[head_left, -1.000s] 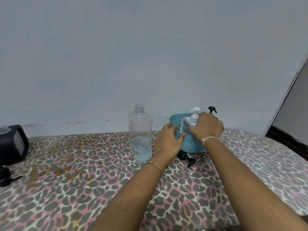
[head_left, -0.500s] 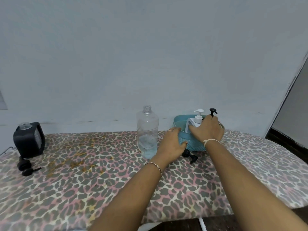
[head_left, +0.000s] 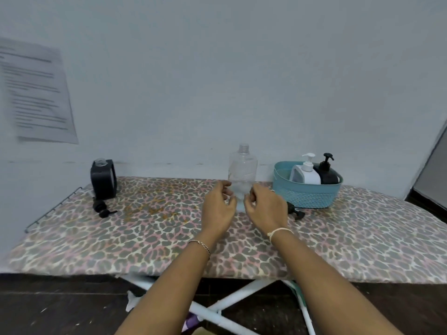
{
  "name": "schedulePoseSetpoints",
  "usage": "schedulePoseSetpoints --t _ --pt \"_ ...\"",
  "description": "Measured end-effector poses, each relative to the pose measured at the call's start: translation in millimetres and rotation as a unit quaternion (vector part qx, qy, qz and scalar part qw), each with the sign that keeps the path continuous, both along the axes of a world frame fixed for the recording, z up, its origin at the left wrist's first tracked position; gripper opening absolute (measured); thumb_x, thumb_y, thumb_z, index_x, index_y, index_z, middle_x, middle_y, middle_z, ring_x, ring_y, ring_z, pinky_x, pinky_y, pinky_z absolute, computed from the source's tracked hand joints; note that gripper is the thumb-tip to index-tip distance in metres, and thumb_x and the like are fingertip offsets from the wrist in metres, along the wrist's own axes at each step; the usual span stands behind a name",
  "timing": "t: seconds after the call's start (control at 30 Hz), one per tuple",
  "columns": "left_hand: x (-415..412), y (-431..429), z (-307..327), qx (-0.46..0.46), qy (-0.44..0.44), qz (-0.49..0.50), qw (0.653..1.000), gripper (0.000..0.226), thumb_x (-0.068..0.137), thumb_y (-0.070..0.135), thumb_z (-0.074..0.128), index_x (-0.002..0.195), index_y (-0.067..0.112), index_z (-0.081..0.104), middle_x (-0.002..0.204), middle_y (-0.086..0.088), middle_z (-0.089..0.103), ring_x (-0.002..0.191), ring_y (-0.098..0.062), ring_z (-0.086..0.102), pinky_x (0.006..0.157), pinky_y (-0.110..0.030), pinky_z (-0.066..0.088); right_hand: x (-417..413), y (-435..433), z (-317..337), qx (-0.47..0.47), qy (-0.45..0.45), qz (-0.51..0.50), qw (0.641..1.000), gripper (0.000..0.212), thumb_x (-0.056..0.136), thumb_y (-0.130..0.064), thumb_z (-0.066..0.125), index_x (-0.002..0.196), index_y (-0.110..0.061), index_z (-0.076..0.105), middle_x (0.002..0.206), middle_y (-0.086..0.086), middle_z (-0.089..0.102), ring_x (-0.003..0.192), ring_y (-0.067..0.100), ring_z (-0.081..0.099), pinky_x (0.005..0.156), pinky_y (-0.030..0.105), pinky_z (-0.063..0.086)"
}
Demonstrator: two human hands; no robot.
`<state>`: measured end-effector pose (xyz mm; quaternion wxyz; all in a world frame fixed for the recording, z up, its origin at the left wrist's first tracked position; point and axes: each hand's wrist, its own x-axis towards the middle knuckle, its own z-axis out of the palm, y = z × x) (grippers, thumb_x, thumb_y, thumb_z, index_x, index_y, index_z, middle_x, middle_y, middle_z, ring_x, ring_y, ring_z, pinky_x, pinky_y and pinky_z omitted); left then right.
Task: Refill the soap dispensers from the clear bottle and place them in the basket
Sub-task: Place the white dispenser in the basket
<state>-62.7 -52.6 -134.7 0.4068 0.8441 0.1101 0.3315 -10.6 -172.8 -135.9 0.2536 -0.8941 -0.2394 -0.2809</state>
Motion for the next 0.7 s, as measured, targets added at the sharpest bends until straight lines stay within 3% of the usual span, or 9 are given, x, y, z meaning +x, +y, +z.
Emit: schedulePoseSetpoints --t 0.2,0.3,0.4,0.5,0.6,0.7 --pt "-35 85 -10 -0.027 0.005 0.144 0.989 0.033 0.087 0.016 0.060 0.119 0.017 0.055 0.086 0.004 0.059 0.073 -0.016 0.059 0.067 -0.038 0.054 -25 67 -12 -0.032 0.039 0.093 0.994 0.018 0.087 -0.027 0.055 0.073 -0.020 0.045 0.069 -0.003 0.057 0.062 0.017 0.051 0.055 0.028 0.030" --pt "-48 131 -8 -0.026 -0.002 0.202 0.979 0.034 0.086 0.014 0.059 0.119 0.014 0.054 0.085 0.002 0.056 0.073 -0.020 0.058 0.066 -0.037 0.052 -25 99 -14 -0.058 0.062 0.118 0.989 0.009 0.087 -0.027 0.055 0.083 -0.020 0.051 0.079 -0.005 0.059 0.071 0.016 0.054 0.059 0.027 0.035" --pt "-57 176 1 -0.008 0.010 0.281 0.960 0.036 0.085 0.016 0.063 0.119 0.011 0.053 0.100 -0.004 0.054 0.092 -0.023 0.052 0.079 -0.035 0.046 -22 131 -15 -0.065 0.076 0.130 0.986 0.007 0.087 -0.027 0.056 0.090 -0.020 0.056 0.086 -0.004 0.062 0.078 0.016 0.057 0.068 0.028 0.044" --pt "-59 215 10 0.001 0.056 0.379 0.924 0.050 0.082 0.023 0.070 0.122 0.006 0.046 0.125 -0.016 0.047 0.119 -0.034 0.041 0.099 -0.044 0.040 -14 159 -18 -0.082 0.079 0.136 0.984 0.009 0.088 -0.027 0.054 0.094 -0.022 0.057 0.089 -0.006 0.064 0.085 0.016 0.059 0.087 0.032 0.044" --pt "-54 247 14 -0.008 0.072 0.421 0.904 0.066 0.075 0.027 0.077 0.126 0.003 0.042 0.132 -0.019 0.042 0.124 -0.037 0.036 0.102 -0.046 0.036 -6 176 -22 -0.107 0.062 0.145 0.982 0.019 0.090 -0.028 0.053 0.106 -0.020 0.059 0.101 -0.004 0.064 0.094 0.016 0.059 0.093 0.033 0.042" --pt "-40 274 10 -0.018 0.083 0.407 0.909 0.084 0.071 0.029 0.081 0.135 0.002 0.034 0.138 -0.020 0.037 0.130 -0.036 0.032 0.107 -0.043 0.030 4 191 -27 -0.118 0.069 0.157 0.978 0.022 0.091 -0.030 0.052 0.109 -0.018 0.058 0.106 -0.002 0.063 0.096 0.017 0.058 0.091 0.033 0.044"
